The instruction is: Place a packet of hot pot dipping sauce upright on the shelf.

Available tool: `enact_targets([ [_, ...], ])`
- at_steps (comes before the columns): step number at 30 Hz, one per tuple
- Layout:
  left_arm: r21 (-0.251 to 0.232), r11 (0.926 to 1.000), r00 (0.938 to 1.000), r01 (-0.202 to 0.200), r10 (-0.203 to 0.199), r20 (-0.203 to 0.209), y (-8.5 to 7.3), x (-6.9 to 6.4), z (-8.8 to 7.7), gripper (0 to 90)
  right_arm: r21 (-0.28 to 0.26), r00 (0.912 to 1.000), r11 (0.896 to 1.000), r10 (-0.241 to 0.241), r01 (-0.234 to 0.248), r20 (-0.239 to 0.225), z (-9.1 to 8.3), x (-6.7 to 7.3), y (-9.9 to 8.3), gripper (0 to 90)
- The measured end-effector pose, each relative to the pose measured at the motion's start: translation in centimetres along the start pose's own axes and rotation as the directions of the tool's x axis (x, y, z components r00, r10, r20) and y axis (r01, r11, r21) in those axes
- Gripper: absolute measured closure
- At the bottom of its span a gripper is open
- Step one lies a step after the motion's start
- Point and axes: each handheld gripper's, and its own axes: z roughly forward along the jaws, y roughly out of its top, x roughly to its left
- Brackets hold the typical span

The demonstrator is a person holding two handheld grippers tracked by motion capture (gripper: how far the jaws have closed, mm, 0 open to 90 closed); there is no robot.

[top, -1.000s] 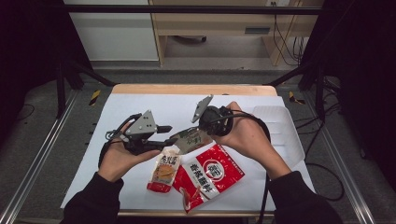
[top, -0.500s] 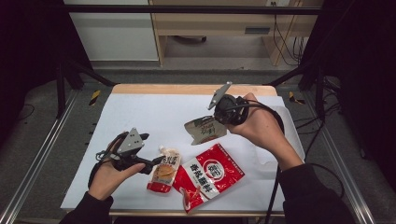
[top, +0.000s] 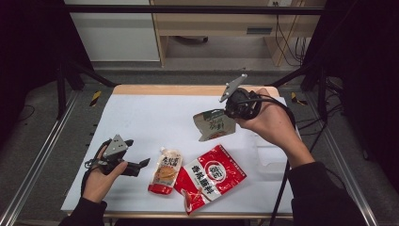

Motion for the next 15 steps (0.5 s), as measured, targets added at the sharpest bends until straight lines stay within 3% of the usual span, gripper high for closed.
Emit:
enact_targets([
  [4,-0.005,0.9992,0.9986,0.038,-0.039,-0.036,-1.1,0.9,0.1,6.0,-0.013,0.9999,1.0,0.015,-0.015,0.005,-0.7,-0.6,-0.3,90.0],
  [15,0.019,0.999,0.9954,0.04,-0.038,-0.088,-1.9,1.6,-0.3,6.0,-0.033,0.9968,0.997,0.065,-0.063,0.047,-2.2,-2.2,-1.9,90.0],
])
